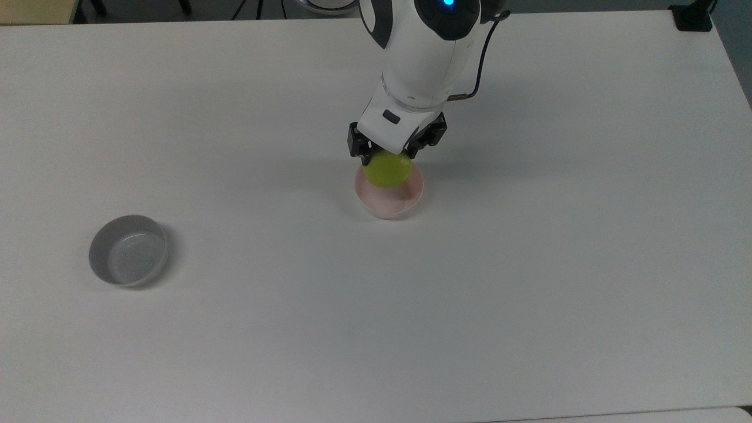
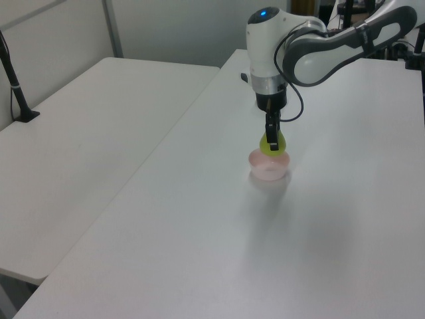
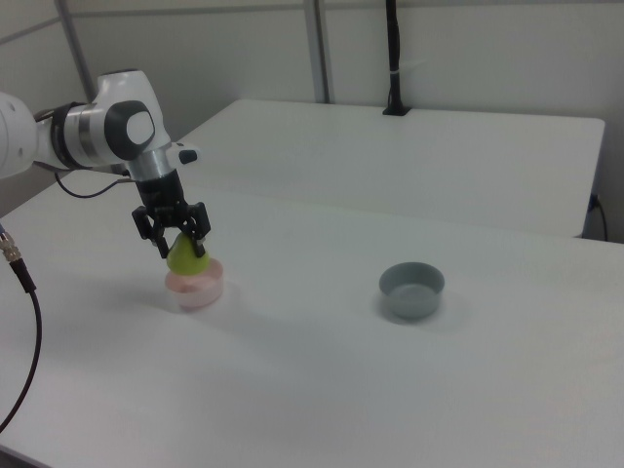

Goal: Place the pear in the bowl
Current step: 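Lower the held pear into the pink bowl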

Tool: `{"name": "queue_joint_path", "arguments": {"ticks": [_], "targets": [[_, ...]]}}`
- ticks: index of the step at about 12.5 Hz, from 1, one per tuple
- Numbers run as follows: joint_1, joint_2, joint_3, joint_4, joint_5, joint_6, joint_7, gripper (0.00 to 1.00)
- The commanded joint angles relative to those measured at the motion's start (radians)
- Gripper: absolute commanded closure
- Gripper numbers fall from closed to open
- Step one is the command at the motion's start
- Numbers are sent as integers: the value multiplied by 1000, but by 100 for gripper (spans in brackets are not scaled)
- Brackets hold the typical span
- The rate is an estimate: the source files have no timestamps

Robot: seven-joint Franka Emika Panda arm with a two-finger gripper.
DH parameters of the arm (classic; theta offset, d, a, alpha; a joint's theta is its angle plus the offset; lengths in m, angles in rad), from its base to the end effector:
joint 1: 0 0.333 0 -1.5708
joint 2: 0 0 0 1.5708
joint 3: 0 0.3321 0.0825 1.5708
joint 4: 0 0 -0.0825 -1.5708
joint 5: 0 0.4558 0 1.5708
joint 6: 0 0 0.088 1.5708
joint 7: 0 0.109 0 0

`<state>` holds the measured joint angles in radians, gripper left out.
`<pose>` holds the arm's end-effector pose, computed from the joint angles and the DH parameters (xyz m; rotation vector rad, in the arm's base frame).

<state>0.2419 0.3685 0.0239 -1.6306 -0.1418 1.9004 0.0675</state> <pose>0.7004 0.1781 0.3823 2.9784 0.3738 -0.1151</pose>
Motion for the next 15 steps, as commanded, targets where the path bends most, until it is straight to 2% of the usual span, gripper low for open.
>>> {"name": "queue_joint_path", "arguments": {"ticks": [1,7,9,10,12,15], "targets": [[13,12,-12,-14,-1,54,23,57],[14,47,-12,-11,-10,57,23,51],[14,47,-13,-14,-10,80,26,37],[14,47,-12,-14,-10,80,26,18],[14,49,-12,-14,-10,80,57,0],[14,47,-12,-9,-12,78,58,0]]}}
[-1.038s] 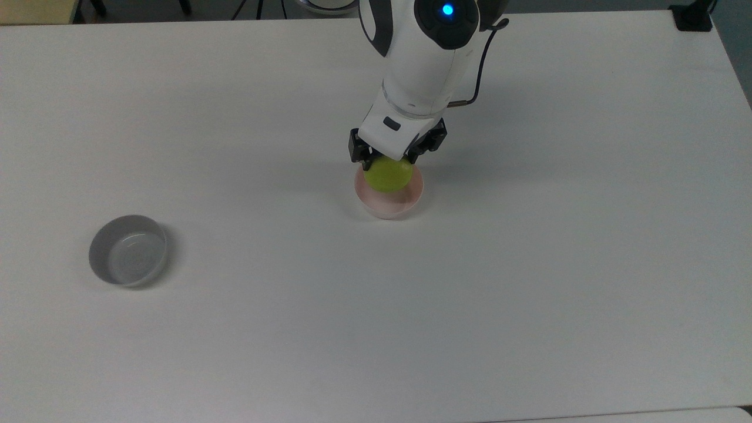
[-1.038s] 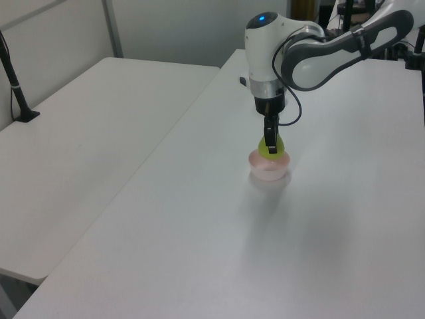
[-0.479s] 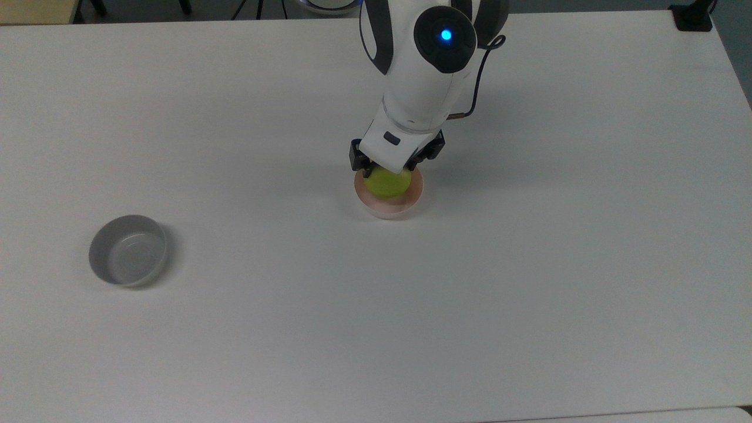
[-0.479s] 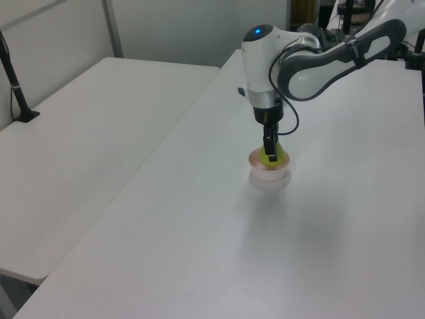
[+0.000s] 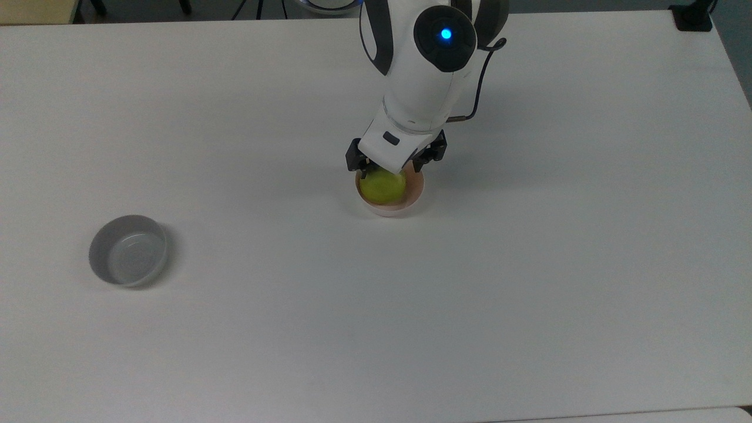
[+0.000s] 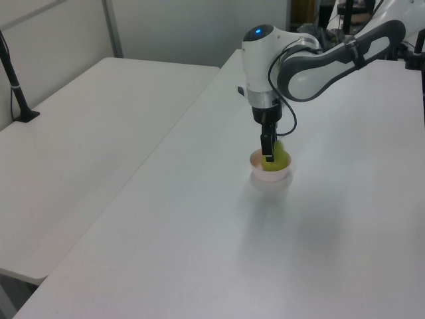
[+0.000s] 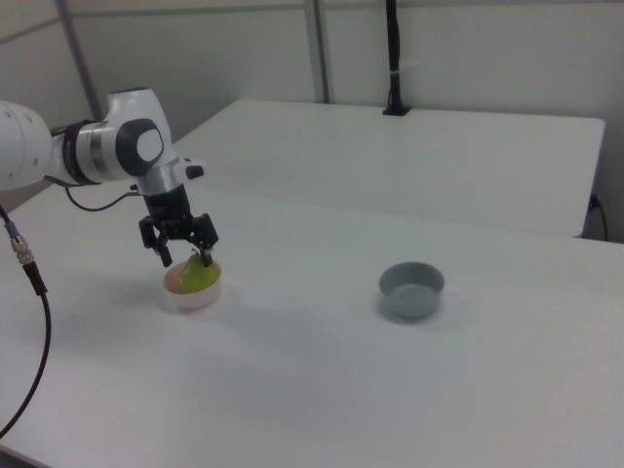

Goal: Place the pear in the bowl
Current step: 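Open the gripper and raise it away from the bowl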

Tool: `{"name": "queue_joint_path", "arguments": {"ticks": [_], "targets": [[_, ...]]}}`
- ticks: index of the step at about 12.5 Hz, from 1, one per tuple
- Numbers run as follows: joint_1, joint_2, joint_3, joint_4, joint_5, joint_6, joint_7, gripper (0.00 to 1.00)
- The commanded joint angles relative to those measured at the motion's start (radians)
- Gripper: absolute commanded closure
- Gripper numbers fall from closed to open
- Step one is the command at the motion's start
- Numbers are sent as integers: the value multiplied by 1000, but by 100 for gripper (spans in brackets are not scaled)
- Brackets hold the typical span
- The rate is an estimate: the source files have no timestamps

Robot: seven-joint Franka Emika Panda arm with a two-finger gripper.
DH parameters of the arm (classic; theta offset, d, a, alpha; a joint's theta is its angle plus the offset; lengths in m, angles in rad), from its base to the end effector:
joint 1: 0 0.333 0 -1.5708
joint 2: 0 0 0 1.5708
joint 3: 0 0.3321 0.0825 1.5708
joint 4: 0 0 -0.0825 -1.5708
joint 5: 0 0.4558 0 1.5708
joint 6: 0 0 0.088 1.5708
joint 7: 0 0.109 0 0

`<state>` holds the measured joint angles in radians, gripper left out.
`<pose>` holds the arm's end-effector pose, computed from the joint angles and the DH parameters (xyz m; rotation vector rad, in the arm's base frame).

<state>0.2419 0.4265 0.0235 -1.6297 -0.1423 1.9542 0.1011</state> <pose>0.7083 0.1808 0.3447 2.9849 0.3338 -0.1175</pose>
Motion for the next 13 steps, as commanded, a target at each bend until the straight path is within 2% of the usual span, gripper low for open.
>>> {"name": "queue_joint_path", "arguments": {"ticks": [1,6,11,13], "targets": [[13,-12,-11,-7,-11,23,25,0],[0,-67,-25,8,-10,-18,14,0],[-91,-210,-28,54,6,-168,6,0],[-131,-270,-31,57,41,-222,6,0]]}}
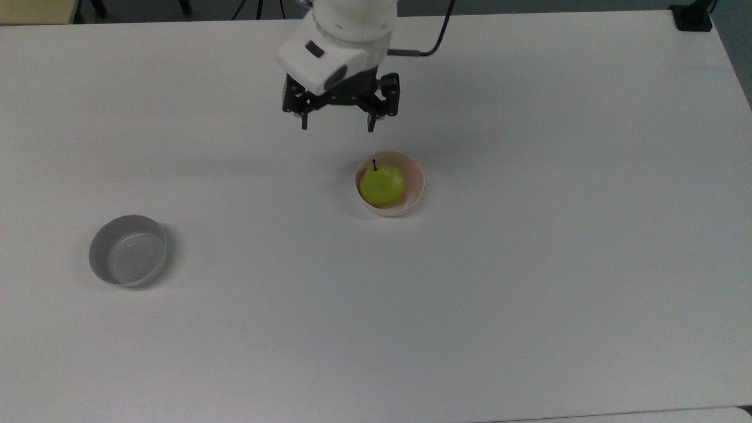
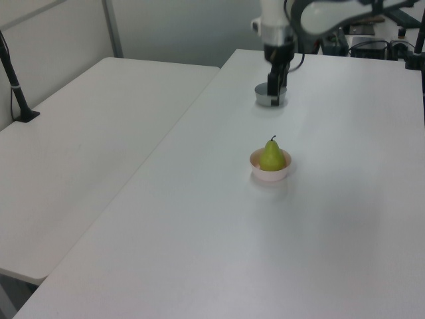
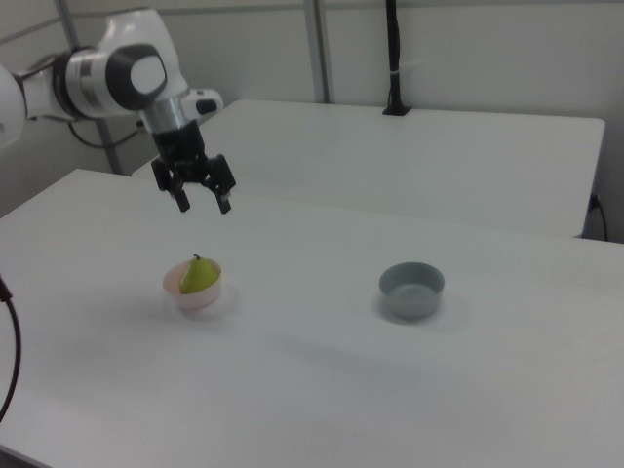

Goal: Place the pear in the bowl
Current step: 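Open the gripper and raise it away from the bowl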

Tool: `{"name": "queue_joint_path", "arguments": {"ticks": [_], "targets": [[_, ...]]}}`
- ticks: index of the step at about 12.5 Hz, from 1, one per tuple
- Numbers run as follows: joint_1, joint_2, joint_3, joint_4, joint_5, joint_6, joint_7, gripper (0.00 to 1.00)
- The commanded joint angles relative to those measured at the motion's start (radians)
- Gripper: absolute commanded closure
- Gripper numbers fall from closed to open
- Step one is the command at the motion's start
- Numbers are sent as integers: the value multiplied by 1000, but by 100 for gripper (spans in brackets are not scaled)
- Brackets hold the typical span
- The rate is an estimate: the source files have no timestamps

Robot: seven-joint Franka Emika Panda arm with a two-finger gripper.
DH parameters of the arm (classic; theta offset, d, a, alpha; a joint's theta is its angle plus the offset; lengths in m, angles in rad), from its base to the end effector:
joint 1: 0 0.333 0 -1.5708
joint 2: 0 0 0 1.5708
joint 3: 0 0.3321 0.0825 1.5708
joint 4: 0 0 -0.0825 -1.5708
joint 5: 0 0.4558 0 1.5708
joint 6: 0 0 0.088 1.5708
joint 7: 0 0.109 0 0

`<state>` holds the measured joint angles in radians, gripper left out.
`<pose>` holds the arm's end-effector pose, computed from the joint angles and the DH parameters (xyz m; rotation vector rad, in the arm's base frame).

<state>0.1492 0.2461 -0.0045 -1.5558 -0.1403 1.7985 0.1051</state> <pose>0.7056 0.0909 0.5024 3.0025 0.1077 0.0207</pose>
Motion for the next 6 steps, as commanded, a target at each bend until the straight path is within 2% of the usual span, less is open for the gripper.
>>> {"name": "queue_joint_path", "arguments": {"ticks": [1,6], "targets": [[-72,-121,-3,-17,66,-71,1,0],[-99,-163,-3,-17,76,-128,-1,0]]}}
